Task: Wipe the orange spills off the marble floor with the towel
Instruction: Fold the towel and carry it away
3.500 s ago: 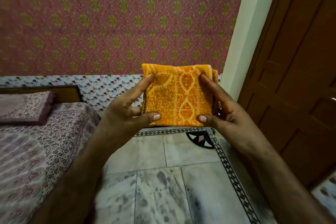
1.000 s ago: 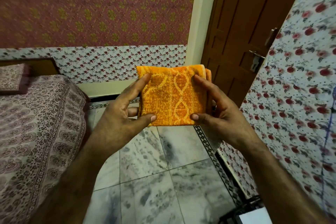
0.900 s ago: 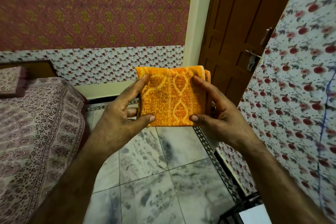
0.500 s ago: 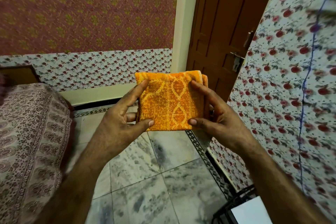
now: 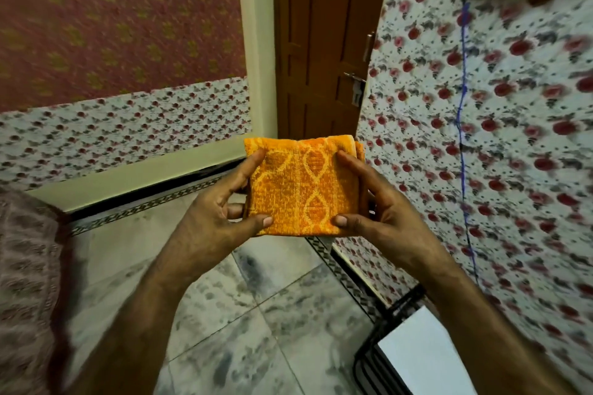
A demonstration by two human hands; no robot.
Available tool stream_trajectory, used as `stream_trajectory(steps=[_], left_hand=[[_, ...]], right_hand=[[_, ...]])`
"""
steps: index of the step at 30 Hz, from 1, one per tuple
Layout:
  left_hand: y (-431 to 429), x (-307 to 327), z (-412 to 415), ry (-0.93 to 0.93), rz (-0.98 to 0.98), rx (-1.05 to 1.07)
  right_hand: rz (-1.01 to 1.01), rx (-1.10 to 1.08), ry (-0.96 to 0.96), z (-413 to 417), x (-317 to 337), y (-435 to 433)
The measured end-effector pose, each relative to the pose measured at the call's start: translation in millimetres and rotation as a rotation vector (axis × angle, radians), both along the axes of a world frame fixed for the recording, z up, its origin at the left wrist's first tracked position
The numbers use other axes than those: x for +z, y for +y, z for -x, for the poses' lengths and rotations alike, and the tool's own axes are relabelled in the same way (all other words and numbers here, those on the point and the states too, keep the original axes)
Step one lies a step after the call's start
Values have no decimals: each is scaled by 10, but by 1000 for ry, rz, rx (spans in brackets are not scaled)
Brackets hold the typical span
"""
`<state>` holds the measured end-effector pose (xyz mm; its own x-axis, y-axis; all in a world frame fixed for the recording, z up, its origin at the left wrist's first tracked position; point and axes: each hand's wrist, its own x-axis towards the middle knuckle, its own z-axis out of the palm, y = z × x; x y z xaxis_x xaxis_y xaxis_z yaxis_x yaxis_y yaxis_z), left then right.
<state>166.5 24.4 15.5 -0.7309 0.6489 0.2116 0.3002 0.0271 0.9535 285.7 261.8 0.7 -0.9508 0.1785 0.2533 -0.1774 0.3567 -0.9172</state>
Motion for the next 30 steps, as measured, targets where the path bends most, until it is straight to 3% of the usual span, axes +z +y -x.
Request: stream_trajectory(steps=[16,30], left_hand=[[2099,-390,-240,-38,87,-422],[3701,-1669,-557,114,382,-726]], right_hand=[[72,-420,-84,-1089,-548,1414],[300,-839,-147,-1884,-1978,1946]])
